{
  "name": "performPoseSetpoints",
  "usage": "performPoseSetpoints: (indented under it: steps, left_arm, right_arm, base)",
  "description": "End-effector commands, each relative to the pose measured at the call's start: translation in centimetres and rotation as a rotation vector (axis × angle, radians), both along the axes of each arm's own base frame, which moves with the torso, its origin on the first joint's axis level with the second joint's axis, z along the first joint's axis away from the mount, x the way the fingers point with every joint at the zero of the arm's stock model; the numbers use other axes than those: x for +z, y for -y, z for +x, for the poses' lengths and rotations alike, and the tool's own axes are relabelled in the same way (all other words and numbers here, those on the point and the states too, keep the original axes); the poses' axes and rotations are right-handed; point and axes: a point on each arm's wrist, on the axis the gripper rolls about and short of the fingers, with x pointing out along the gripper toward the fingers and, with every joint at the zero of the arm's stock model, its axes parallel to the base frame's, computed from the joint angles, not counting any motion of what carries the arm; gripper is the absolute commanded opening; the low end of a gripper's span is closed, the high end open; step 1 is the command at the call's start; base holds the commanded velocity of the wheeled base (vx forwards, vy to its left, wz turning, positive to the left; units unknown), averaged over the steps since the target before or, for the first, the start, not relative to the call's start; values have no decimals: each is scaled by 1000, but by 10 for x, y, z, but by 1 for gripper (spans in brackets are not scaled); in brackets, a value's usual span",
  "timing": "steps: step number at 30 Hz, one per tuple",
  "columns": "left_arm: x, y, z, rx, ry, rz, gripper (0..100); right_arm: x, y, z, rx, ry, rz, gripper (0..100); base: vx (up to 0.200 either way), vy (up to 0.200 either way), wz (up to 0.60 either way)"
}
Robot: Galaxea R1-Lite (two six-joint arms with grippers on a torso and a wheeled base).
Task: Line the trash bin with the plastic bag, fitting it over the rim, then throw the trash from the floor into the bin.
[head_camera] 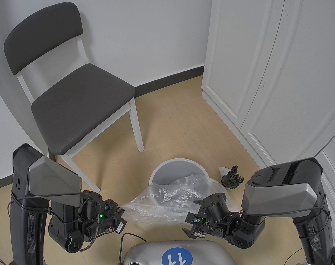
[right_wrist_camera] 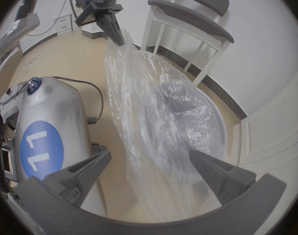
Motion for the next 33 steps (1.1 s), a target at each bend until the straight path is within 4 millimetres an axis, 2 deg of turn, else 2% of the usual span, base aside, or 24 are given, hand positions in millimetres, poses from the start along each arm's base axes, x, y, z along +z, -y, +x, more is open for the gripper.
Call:
performPoseSetpoints:
  steps: [1,10,11,25,33]
  left_arm:
    - [-1,-1,0,3,-1,1,100]
    - [-1,-1,3,7,6,-2,100]
    - [-1,-1,3,7,6,-2,100]
    - [-1,-4,5,20,6,-2,100]
    - [-1,-4,6,23,11,-4,100]
  right_arm:
    - [-2,2,4,-11,-1,-1,100]
    - [3,2,5,-3,4,14,100]
    - [3,2,5,-1,4,15,0]
    - [9,2,3,4,14,29,0]
    - [40,0,11,-5,81,87,0]
  base:
    - [0,0,0]
    - [0,0,0]
    - [0,0,0]
    - [0,0,0]
    - [0,0,0]
